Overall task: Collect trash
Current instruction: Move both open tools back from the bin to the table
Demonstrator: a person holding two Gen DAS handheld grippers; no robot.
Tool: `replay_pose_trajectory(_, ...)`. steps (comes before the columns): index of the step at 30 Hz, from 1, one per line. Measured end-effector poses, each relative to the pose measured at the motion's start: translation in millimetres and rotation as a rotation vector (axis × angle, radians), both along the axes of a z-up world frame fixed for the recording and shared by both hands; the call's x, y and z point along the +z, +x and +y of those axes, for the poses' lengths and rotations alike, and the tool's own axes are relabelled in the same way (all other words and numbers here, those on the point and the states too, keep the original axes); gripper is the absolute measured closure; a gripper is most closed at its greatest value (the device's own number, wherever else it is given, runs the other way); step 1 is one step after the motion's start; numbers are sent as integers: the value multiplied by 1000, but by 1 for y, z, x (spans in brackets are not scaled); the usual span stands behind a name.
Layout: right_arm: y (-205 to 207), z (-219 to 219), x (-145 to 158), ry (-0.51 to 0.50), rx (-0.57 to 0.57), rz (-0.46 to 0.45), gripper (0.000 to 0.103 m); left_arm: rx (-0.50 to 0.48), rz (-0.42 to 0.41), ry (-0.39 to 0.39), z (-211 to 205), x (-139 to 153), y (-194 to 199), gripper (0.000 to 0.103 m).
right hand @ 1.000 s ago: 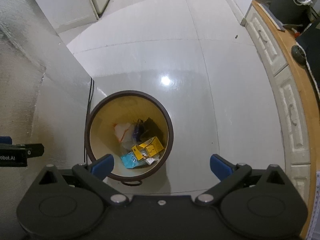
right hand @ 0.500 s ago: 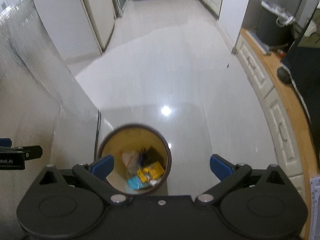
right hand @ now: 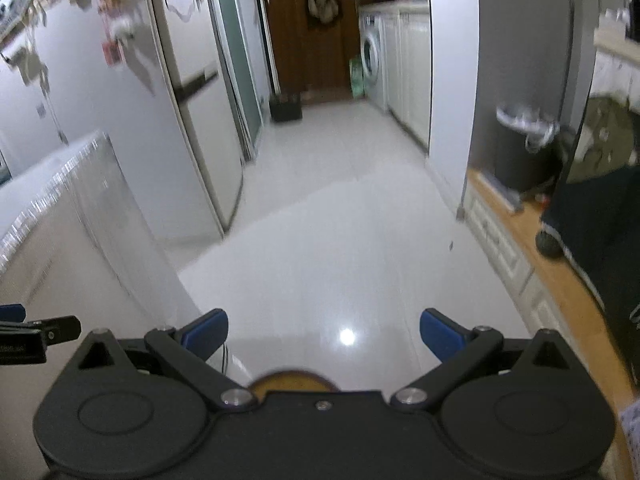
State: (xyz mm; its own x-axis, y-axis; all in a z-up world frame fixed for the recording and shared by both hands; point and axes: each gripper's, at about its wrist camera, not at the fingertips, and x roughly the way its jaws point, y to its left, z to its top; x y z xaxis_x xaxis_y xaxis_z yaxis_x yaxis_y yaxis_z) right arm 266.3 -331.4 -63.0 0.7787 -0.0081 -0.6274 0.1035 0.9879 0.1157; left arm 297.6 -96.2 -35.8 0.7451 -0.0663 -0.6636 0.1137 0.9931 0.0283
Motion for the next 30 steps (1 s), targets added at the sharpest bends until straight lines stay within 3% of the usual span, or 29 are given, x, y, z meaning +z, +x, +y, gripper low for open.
replay_pose_trajectory(7, -25, 19, 49, 20, 51, -187, 0, 29, -184, -47, 13, 58, -40, 0)
replay_pose_trajectory(15, -46, 62, 92, 57, 148, -355, 0, 57, -342, -32, 34, 107, -85, 0)
replay_pose_trajectory(27, -69, 143, 135, 65, 321, -503, 0, 100, -433, 64, 116, 146, -120, 0)
replay_pose_trajectory(30, -67, 166, 138, 69, 376, -508, 0, 114, -414, 25, 150, 148, -119, 0)
